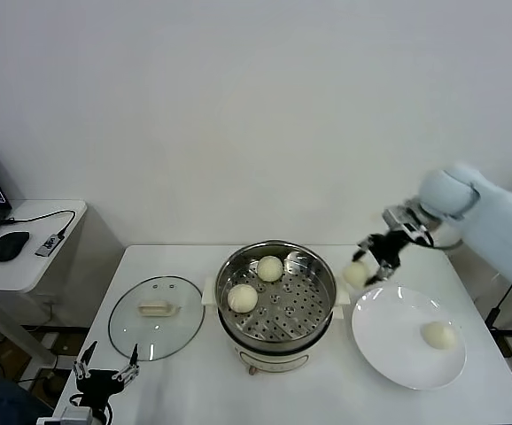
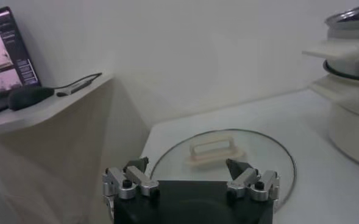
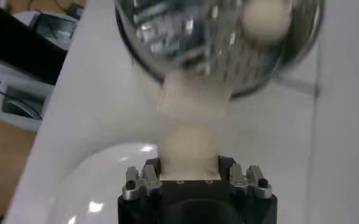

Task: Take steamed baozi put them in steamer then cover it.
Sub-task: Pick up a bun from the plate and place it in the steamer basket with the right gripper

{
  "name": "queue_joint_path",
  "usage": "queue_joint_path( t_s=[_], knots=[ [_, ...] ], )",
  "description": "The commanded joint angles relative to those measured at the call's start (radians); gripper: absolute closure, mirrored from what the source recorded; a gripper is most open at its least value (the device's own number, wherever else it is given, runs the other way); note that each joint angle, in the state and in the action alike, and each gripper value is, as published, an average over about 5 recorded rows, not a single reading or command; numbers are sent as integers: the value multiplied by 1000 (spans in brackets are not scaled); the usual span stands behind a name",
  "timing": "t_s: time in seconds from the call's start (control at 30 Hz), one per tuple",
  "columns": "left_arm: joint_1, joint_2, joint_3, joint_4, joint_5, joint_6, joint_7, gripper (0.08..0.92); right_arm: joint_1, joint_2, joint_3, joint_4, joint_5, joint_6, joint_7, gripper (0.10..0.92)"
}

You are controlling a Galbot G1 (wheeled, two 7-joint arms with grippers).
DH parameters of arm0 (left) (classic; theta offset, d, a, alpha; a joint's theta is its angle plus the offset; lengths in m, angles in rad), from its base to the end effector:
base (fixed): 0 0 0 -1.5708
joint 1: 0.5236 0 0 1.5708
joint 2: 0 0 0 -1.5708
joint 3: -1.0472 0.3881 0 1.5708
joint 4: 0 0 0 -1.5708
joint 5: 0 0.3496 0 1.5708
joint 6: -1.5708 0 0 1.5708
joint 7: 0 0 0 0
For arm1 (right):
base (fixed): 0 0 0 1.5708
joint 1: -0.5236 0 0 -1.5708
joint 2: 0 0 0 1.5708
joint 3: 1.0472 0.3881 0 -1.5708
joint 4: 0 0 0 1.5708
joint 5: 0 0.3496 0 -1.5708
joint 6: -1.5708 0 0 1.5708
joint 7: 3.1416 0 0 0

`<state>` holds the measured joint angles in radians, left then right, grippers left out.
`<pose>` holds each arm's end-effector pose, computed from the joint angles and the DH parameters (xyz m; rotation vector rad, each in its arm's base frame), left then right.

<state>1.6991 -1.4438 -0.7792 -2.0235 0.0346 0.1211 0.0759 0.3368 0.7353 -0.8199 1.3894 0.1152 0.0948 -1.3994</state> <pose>0.1064 0.1086 -0.3620 0.1282 -2.8021 -0.3631 0.5559 -0.1099 -0.0262 1.8308 -1.2292 1.6264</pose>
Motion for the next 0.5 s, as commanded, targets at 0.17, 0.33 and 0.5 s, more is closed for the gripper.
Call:
queue_joint_path(
  t_s=[0.17,0.33,0.5],
  knots=[
    [14,-9,-12,-25,2,-1,-2,177,186,253,-156,-29,-89,455,13,440],
    [12,-14,-20,-35,1,-2,-3,177,189,322,-199,9,-117,525,16,440],
    [9,-26,-24,-44,-4,-2,-2,177,148,373,-220,32,-189,594,19,440]
  ],
)
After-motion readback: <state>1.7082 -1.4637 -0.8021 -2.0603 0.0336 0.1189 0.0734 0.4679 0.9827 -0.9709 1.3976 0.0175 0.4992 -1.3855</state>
